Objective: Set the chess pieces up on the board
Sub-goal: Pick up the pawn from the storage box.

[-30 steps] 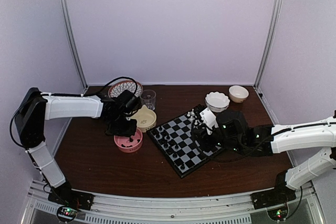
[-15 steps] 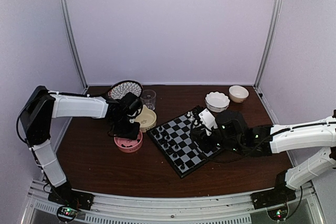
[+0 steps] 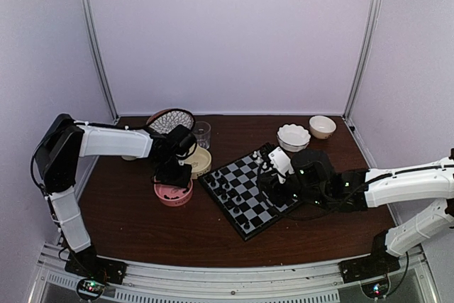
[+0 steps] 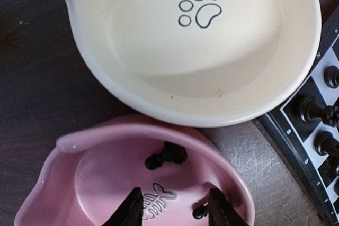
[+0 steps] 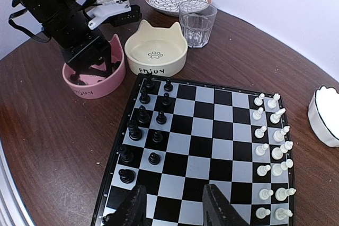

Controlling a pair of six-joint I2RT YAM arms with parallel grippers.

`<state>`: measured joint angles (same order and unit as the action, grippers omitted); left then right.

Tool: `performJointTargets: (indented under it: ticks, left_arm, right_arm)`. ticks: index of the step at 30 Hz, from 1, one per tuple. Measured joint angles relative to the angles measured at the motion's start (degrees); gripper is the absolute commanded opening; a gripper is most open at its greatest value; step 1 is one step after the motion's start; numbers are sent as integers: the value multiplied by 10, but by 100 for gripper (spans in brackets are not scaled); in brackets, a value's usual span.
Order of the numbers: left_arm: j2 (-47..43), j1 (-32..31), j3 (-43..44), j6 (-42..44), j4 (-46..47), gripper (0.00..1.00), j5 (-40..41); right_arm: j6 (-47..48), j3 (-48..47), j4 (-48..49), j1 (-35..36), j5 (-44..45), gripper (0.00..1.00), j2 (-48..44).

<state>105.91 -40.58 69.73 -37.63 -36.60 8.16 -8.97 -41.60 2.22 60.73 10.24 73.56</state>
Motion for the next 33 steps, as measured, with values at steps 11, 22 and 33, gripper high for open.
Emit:
performJointTargets:
  ticks: [11, 22, 33]
  left_arm:
    - [23, 0, 28, 5, -11, 43, 35]
    - [61, 7, 60, 31, -18, 37, 44]
    - [63, 9, 61, 42, -11, 17, 36]
  right_arm:
    - [0, 0, 0, 0, 0, 39, 5]
    - [0, 0, 0, 0, 0, 39, 5]
    - [0, 0, 0, 0, 0, 39, 5]
